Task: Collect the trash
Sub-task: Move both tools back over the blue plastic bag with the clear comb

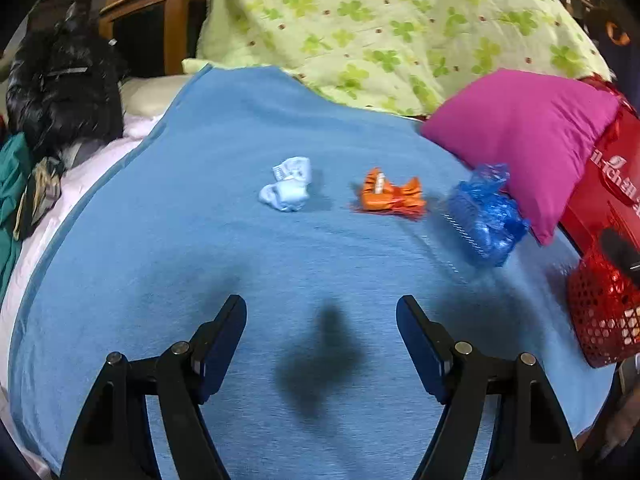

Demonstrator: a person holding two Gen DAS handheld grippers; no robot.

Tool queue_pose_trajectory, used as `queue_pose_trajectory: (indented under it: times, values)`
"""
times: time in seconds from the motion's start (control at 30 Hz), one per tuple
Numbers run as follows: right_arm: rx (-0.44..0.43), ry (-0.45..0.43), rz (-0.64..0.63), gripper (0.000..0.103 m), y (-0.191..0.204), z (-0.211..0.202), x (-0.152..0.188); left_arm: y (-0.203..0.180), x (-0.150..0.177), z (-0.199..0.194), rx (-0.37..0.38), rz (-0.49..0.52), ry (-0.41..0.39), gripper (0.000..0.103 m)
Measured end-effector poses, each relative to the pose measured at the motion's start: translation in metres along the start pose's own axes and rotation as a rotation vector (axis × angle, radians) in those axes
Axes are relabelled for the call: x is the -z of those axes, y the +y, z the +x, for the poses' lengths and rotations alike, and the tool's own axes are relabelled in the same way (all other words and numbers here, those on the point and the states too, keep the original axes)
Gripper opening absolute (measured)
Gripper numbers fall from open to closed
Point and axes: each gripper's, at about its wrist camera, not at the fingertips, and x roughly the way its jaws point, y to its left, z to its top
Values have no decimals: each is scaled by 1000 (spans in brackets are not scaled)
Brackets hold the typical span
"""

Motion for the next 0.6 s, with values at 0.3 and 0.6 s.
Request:
queue_pose_trajectory:
  times: [0.3,0.6]
  values:
    - [134,128,11,71,1,79,5,36,1,-5,-38,-67,15,78]
    - [-131,170,-43,71,32,85,12,49,1,-6,-45,-108,23,78]
